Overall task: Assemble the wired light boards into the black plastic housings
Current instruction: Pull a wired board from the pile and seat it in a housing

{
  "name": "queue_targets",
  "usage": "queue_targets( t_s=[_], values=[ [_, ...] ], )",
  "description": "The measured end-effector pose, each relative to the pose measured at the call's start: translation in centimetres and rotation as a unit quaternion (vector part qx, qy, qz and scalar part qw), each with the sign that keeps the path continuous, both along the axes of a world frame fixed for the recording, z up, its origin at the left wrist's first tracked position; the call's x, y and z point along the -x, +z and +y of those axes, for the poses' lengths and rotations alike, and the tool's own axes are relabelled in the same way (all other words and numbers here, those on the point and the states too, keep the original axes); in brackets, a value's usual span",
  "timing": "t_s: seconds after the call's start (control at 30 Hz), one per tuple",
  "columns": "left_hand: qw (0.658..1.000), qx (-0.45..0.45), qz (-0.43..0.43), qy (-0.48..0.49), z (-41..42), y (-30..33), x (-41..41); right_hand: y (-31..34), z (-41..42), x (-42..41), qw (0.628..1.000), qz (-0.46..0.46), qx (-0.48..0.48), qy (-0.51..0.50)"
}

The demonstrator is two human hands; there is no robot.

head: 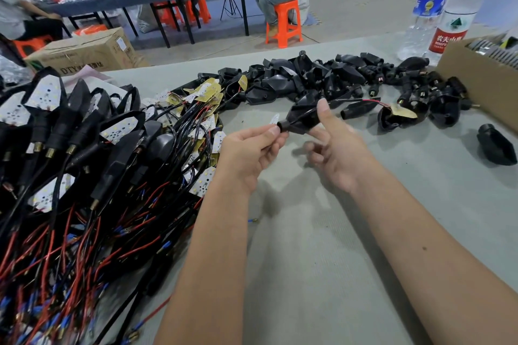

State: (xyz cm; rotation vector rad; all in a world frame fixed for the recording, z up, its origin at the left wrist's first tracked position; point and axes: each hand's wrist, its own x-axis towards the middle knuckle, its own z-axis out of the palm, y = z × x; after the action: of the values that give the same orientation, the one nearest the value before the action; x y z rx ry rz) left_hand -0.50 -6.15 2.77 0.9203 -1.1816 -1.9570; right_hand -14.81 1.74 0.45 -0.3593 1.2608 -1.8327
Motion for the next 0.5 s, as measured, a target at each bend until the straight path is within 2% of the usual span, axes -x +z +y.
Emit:
queue_targets(
  t_s=[0.03, 0.1, 0.2, 0.3, 0.37, 0.5],
  values=[
    [1.000, 0.000, -0.006, -0.016, 0.1, 0.0, 0.0, 0.0, 0.1, -0.1, 0.998, -0.015, 0.033, 0.046],
    [0.998, 0.012, -0.036, -0.046, 0.3, 0.1, -0.1, -0.2, 0.1, -0.4, 0.994, -0.014, 0.090, 0.062],
    [0.993, 0.051, -0.090, -0.053, -0.2, 0.6, -0.8, -0.1, 0.2, 0.2, 0.990, -0.071, 0.124, -0.018],
    [0.991, 0.084, -0.104, -0.016, -1.5, 1.6, -2.7, 0.1, 0.7, 1.6, 0.972, -0.169, 0.138, -0.090],
    [0.985, 0.112, -0.131, 0.001, -2.6, 2.1, -4.4, 0.3, 1.1, 2.4, 0.960, -0.203, 0.142, -0.131],
    [0.950, 0.173, -0.256, 0.042, -4.6, 2.9, -8.5, 0.4, 1.2, 2.7, 0.949, -0.227, 0.150, -0.158]
  ],
)
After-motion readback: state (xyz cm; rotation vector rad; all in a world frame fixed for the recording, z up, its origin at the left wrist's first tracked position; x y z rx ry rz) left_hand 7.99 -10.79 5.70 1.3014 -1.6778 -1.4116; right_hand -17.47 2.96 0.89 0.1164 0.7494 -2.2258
